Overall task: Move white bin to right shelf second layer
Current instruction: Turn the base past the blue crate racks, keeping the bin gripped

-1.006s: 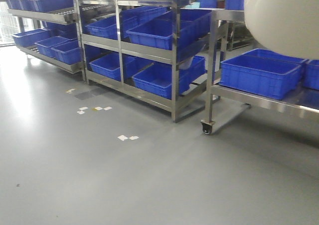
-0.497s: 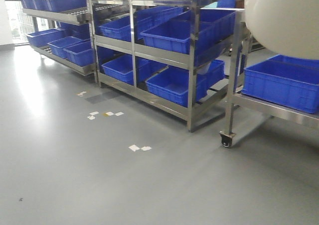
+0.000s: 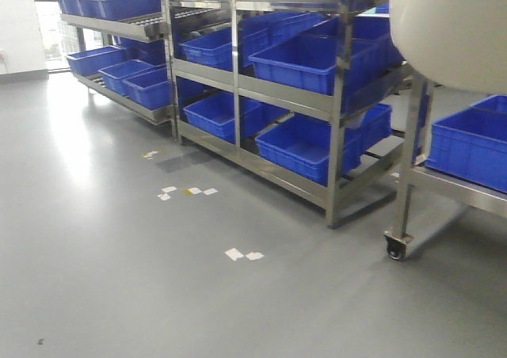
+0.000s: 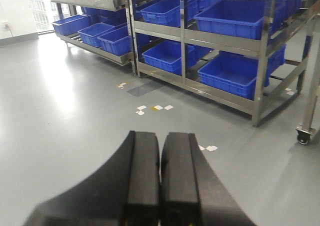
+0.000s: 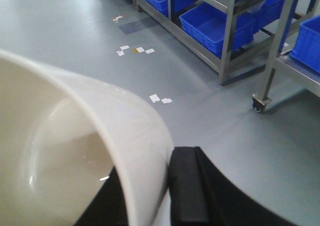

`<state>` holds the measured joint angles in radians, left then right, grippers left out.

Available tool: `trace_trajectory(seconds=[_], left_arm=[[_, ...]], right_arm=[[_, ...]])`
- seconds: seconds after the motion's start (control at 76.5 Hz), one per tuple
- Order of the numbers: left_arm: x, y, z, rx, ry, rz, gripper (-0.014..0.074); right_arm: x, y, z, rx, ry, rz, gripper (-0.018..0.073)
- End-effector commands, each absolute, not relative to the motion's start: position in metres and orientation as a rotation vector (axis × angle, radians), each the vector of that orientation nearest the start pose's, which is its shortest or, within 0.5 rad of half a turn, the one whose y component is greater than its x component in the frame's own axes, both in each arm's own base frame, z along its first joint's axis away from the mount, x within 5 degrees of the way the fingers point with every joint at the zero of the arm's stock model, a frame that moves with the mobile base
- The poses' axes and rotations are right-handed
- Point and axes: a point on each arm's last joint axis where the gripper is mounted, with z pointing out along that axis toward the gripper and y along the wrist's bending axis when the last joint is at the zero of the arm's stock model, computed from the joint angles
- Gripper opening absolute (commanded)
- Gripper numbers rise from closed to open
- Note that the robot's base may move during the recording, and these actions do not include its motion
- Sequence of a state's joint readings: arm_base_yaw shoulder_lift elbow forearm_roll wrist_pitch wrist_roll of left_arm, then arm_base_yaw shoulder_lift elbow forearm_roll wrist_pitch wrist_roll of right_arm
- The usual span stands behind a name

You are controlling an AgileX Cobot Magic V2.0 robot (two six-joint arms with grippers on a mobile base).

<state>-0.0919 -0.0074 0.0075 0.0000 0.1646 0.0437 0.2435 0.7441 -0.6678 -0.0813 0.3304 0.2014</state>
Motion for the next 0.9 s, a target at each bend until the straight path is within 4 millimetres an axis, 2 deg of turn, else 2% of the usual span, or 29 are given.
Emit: trace_trajectory(seconds=[0.0,0.888], left_arm=[[0.0564,-0.0055,0.1923,0.108,1.58,-0.046,0.0085],[0.0564,-0.0055,0.1923,0.108,1.58,-0.046,0.0085]], right_arm=[[0.1506,0.0349,0.3606,-0.093,1.75,0.244,0.0056],[0.1506,0.0349,0.3606,-0.093,1.75,0.244,0.0056]])
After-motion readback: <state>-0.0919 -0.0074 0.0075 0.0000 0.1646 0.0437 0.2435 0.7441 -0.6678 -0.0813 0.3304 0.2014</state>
